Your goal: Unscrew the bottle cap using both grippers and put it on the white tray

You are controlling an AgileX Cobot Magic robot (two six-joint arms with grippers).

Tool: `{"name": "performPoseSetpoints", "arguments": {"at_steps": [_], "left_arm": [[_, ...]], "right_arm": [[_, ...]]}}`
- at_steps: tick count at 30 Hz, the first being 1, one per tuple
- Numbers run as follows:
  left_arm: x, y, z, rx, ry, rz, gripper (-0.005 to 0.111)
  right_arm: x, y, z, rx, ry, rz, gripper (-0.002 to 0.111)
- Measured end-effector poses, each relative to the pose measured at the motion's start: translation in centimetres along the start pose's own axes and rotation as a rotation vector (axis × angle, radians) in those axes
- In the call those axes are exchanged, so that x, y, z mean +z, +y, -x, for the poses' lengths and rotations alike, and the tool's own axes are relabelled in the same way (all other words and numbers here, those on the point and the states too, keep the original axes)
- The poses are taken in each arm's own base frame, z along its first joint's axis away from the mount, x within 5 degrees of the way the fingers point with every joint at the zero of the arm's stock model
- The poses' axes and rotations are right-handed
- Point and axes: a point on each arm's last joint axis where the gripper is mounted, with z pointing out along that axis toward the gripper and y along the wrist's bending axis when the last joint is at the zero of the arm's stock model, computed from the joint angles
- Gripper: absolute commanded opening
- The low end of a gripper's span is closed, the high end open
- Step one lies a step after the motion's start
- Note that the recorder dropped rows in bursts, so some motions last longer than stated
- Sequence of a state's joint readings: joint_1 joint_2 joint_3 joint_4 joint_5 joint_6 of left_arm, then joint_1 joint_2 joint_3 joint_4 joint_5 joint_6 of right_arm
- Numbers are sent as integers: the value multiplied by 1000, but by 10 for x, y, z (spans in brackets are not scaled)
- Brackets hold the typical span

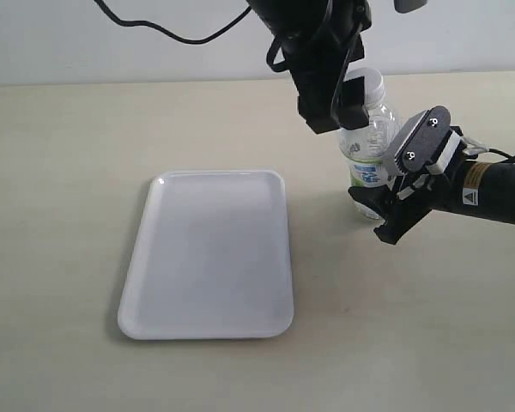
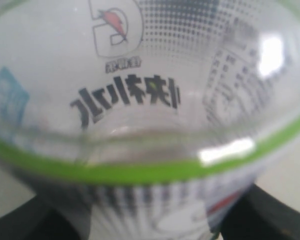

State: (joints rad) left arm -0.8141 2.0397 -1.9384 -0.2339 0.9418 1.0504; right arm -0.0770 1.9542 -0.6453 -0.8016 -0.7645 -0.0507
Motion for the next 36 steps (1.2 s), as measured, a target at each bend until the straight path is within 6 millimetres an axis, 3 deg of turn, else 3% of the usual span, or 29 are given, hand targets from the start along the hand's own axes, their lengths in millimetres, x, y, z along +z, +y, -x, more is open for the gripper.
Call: {"name": "performPoseSetpoints", "arguments": {"at_steps": [24,36], "left_arm": [[-4,3,-3,565,51,19,74],[-4,1,0,552,9,8,74]], "right_arm": [[0,0,0,2,0,-2,0],[0,0,0,2,2,-1,0]]}}
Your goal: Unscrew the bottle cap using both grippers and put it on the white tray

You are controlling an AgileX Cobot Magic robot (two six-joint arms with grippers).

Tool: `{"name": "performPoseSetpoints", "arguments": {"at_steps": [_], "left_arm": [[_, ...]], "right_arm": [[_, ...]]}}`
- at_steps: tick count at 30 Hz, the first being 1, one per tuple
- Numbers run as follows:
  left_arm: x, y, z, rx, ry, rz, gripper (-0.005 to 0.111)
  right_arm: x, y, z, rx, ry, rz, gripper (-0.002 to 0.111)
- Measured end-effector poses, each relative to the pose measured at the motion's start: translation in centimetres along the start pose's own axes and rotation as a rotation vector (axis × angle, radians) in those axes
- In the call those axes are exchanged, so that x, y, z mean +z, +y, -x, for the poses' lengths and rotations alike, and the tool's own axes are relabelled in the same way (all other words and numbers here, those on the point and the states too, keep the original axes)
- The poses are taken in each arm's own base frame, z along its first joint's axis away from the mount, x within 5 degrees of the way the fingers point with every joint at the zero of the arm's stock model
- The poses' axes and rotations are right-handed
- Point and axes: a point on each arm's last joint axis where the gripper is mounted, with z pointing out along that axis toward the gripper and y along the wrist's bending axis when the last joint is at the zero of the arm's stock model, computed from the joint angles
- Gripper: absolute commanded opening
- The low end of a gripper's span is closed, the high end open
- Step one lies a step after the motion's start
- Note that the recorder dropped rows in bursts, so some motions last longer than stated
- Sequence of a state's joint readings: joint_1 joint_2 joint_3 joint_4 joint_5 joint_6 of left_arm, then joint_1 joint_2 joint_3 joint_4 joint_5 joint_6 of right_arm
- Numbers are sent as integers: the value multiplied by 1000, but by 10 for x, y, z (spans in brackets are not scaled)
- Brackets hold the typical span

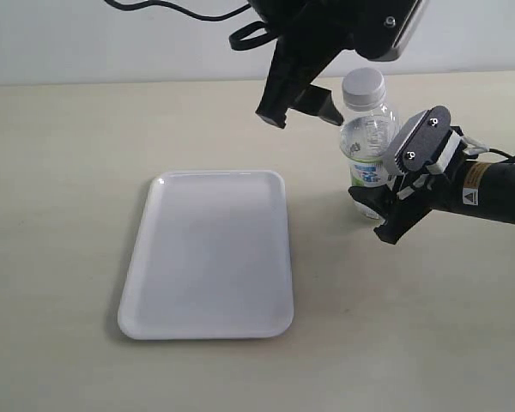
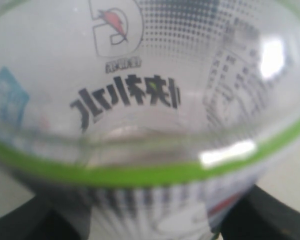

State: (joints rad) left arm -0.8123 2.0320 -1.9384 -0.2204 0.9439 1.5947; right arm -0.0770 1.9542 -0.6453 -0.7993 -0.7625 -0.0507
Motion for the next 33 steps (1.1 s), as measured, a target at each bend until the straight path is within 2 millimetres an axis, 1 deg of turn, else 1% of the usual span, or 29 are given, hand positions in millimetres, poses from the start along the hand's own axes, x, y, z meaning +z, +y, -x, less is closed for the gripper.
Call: {"name": "performPoseSetpoints", "arguments": {"at_steps": [7,12,33], "left_arm": [[0,0,-2,-13,-7,2,74],[7,-1,-3,-18,-9,-11,74],[7,2,1,-51,-51,25,74]], "right_arm": [[0,0,0,0,0,0,0],[0,0,0,0,0,0,0],[0,0,0,3,0,-3,0]]}}
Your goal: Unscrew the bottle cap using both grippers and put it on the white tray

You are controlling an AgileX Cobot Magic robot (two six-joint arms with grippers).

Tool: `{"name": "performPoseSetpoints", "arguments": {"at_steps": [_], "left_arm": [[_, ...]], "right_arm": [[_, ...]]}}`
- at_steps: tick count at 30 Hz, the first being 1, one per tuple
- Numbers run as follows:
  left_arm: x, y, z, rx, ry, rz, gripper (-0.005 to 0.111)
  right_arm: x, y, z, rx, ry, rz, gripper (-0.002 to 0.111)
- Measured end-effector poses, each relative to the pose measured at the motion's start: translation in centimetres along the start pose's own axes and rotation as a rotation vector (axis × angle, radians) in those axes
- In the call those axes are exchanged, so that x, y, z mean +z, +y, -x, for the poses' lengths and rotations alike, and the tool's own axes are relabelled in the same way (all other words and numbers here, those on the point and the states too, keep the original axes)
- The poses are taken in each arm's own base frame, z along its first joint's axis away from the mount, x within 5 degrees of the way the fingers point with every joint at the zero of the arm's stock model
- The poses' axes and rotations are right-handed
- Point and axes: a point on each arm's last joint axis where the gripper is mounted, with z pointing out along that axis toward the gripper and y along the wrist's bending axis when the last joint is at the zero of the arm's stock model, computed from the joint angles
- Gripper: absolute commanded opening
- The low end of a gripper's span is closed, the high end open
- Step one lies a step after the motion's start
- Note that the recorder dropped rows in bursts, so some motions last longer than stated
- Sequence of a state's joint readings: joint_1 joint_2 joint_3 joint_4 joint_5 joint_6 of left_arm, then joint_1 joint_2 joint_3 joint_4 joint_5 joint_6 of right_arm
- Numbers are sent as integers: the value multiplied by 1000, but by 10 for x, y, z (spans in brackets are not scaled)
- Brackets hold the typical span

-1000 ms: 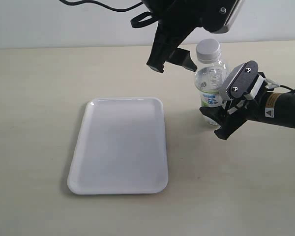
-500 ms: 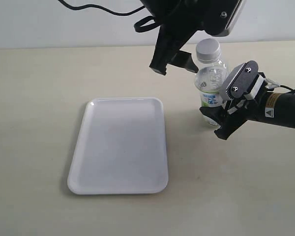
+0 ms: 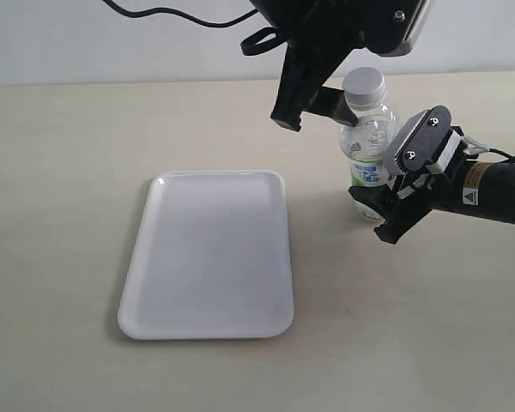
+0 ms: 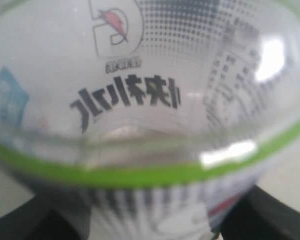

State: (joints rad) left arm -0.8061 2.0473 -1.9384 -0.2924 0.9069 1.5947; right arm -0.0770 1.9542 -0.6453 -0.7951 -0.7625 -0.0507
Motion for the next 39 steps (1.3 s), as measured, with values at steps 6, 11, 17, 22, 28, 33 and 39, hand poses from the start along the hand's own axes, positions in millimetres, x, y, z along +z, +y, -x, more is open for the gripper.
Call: {"name": "performPoseSetpoints", "arguments": {"at_steps": [6,11,17,22,28,33,39], "left_arm": [[0,0,0,0,0,0,74],[0,0,0,-11,0,0,74],[0,0,0,-35,0,0,73],[0,0,0,-37,0,1,58],[3,-1,-1,-38,1,-5,56],[4,-1,-1,-41,1,-8,56],[4,-1,-5,-25,26,-6,39]], "right_arm": [[0,0,0,0,0,0,0],[0,0,0,0,0,0,0],[0,0,0,0,0,0,0],[0,0,0,0,0,0,0],[0,0,0,0,0,0,0],[0,0,0,0,0,0,0],[0,0,0,0,0,0,0]]}}
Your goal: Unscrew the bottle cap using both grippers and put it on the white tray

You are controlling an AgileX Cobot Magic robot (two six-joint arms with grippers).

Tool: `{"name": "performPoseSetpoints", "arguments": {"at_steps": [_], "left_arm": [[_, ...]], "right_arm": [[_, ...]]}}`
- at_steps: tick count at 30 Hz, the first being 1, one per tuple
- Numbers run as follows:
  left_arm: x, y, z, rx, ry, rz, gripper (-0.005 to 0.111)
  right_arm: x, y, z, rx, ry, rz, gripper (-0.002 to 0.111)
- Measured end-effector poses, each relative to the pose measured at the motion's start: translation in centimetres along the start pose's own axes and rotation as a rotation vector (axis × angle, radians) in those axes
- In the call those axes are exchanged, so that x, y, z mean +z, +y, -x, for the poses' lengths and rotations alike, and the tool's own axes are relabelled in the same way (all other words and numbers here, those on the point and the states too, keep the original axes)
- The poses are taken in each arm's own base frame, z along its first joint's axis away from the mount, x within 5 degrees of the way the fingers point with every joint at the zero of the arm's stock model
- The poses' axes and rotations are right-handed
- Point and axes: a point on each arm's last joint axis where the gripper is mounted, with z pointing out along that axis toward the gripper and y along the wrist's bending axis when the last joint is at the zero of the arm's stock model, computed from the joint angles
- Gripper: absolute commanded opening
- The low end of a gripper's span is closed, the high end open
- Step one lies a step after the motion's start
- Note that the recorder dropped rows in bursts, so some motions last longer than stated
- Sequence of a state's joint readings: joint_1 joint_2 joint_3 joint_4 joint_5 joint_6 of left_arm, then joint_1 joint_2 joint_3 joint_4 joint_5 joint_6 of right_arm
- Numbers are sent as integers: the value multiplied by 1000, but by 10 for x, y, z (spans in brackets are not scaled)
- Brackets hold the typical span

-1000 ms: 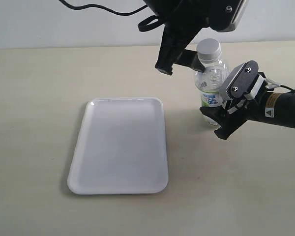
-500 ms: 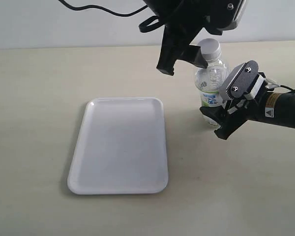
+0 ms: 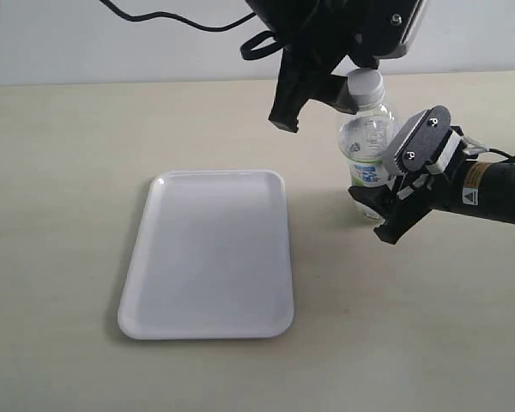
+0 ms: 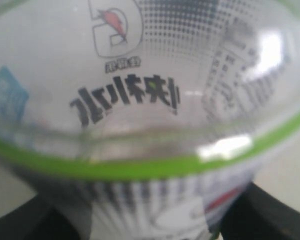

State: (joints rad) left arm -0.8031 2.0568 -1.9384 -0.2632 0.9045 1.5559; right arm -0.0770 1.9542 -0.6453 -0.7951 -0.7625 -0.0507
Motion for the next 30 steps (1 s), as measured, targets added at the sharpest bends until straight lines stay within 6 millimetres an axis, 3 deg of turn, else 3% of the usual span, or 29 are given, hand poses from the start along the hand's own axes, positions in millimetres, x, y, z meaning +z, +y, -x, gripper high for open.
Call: {"name": "performPoseSetpoints", "arguments": {"at_steps": [2,11,14,17,30], "left_arm": [[0,0,-1,2,6,3,33],[0,1,-1,5,9,6,29],[0,1,-1,5,9,6,20],[0,1,-1,1,7,6,0],[0,1,1,-230,-22,5,0]], "right_arm": [[0,0,0,0,0,0,0],[0,0,0,0,0,0,0],[0,0,0,0,0,0,0],[0,0,0,0,0,0,0],[0,0,0,0,0,0,0]]}}
